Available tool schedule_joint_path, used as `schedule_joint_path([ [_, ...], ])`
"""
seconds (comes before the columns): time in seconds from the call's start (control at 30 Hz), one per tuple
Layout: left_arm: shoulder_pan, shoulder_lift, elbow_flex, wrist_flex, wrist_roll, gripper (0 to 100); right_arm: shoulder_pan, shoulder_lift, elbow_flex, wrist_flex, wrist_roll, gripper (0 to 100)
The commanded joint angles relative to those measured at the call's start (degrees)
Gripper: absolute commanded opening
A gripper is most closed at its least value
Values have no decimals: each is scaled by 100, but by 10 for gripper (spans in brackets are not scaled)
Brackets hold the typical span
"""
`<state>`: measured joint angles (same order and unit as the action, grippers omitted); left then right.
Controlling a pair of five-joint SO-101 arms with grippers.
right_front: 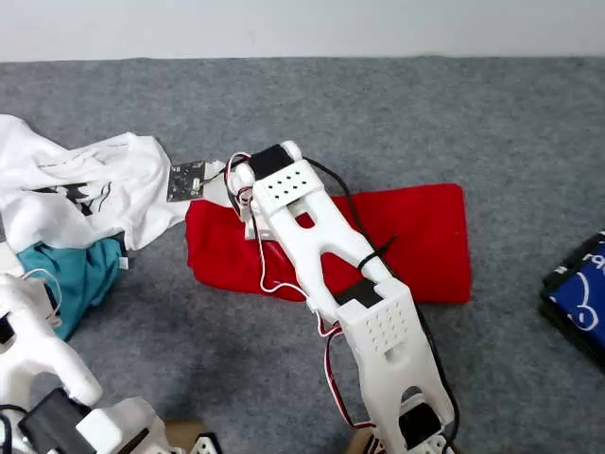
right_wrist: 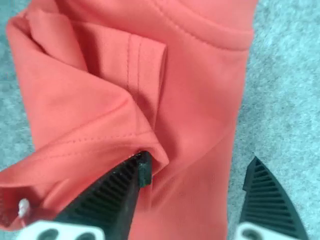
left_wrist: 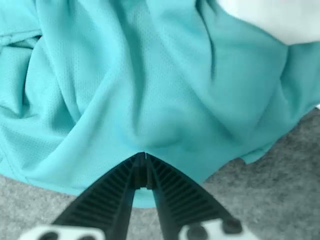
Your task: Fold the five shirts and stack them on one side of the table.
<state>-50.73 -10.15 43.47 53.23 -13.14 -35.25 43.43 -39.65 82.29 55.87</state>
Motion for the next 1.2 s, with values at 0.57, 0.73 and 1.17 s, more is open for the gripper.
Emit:
schedule_joint_path([
  [0.57,123,-193,-57,-70,-9,4,-453,-1974,-193,2062,-967,297],
  [0.73,123,-202,-57,-70,-9,4,-734,-2079,633,2026,-1679,176],
  [1.17,97,-229,-57,9,-26,4,-980,-2070,1793,1921,-1688,235],
])
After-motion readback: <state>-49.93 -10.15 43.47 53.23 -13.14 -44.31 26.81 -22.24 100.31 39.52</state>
